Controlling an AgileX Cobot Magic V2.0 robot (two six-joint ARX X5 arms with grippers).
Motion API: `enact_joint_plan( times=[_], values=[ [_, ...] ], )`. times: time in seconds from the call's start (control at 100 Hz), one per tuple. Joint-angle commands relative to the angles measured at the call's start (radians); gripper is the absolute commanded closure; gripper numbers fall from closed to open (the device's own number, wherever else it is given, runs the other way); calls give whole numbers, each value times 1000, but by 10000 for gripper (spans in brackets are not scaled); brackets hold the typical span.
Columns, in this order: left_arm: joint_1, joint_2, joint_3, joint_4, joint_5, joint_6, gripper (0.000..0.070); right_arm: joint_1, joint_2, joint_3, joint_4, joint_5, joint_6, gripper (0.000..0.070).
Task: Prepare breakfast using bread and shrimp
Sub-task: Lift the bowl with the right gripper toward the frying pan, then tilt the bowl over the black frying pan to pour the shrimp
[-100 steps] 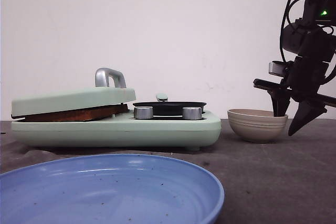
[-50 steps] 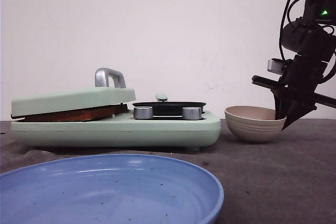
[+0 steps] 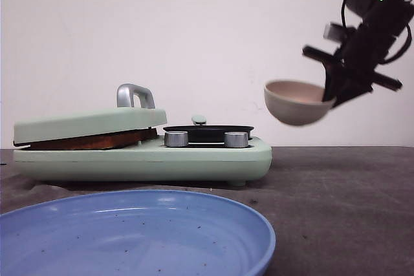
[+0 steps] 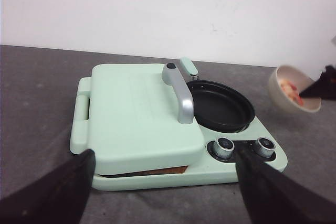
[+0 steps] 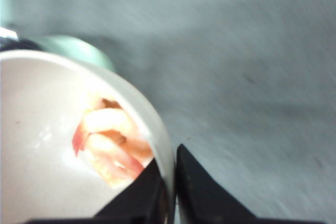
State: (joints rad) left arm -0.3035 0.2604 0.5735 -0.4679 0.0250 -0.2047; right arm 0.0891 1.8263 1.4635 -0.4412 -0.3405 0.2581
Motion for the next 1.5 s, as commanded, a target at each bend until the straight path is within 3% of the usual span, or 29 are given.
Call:
enact_joint_plan(
  times=[0.0, 0.23, 0.35, 0.53, 0.69, 0.87, 1.05, 1.311, 1.491],
  values=[
    [-3, -1, 3, 11, -3, -5, 226, 23, -11, 23, 46, -7, -11, 699],
    [-3, -1, 3, 10, -3, -5, 226, 108, -37, 24, 193, 5, -5, 699],
    [-3, -1, 3, 11, -3, -5, 226, 159, -37, 24, 244, 73, -45, 699],
    [-3, -1, 3, 11, -3, -5, 226, 260, -37, 24, 327, 248, -238, 699],
    [-3, -1, 3, 11, -3, 6, 226, 341, -37, 24, 376, 454, -413, 699],
    [-3, -1, 3, 11, -3, 11, 226, 410, -36, 24, 502, 615, -612, 699],
    [-3, -1, 3, 10, -3, 14, 226, 435, -36, 24, 623, 636, -737, 699],
    [-3, -1, 3, 8, -3, 35, 226, 441, -31, 24, 676, 667, -896, 699],
    [-3, -1, 3, -11, -3, 52, 226, 441, -3, 24, 787, 668, -932, 699]
  ],
)
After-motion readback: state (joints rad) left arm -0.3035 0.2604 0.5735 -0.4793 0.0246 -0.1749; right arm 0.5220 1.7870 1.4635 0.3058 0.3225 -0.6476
